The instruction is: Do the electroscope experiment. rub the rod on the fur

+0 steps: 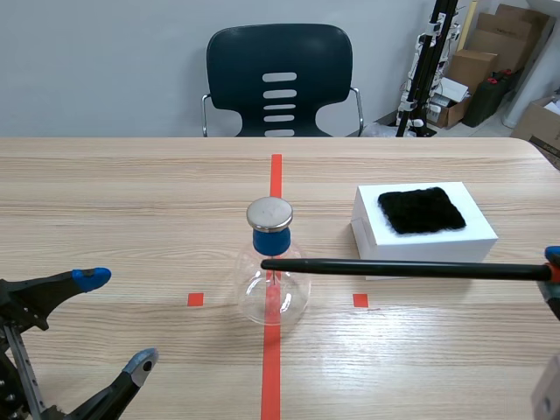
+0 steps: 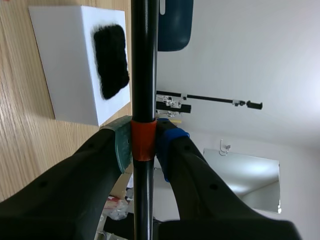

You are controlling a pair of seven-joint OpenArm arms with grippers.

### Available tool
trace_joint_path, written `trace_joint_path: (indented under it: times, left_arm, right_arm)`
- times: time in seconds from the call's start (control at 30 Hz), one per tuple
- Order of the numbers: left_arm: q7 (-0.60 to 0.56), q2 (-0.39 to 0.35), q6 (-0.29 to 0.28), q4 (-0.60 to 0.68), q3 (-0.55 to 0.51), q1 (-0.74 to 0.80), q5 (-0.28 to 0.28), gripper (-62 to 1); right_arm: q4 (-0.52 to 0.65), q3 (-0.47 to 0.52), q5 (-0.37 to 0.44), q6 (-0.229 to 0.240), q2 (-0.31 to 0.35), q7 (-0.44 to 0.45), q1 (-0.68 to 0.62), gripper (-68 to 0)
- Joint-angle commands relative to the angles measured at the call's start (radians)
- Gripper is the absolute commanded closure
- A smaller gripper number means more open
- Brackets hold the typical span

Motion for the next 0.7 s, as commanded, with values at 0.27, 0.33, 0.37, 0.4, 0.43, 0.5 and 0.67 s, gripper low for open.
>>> trace_joint_path:
  times: [0.27,0.33,0.37,0.4,0.43,0.5,0.67]
  left_arm:
    - [-0.016,-0.001,-0.001,0.012,0.000,0.000,-0.006,-62.3]
    - [-0.016,-0.001,-0.001,0.012,0.000,0.000,-0.006,-62.3]
    - [-0.016,-0.001,-0.001,0.012,0.000,0.000,-0.006,-62.3]
    - [-0.016,-0.001,-0.001,0.012,0.000,0.000,-0.006,-62.3]
    - [-0.016,-0.001,-0.001,0.012,0.000,0.000,-0.006,-62.3]
    - [-0.016,-0.001,-0.001,0.012,0.000,0.000,-0.006,-62.3]
    - [-0.016,-0.001,-0.001,0.012,0.000,0.000,-0.006,-62.3]
  right_arm:
    - [0.003,-0.062,0.012,-0.059,0.038,-0.058,0.008,-0.4]
    - [0.003,-0.063,0.012,-0.058,0.035,-0.057,0.008,-0.4]
    - [0.003,-0.063,0.012,-0.058,0.034,-0.050,0.008,-0.4]
    - [0.003,-0.063,0.012,-0.058,0.034,-0.046,0.008,-0.4]
    - [0.003,-0.063,0.012,-0.058,0.034,-0.047,0.008,-0.4]
    - [0.003,-0.063,0.012,-0.058,0.034,-0.045,0.008,-0.4]
    - [0.003,-0.063,0.012,-0.058,0.035,-0.034,0.009,-0.4]
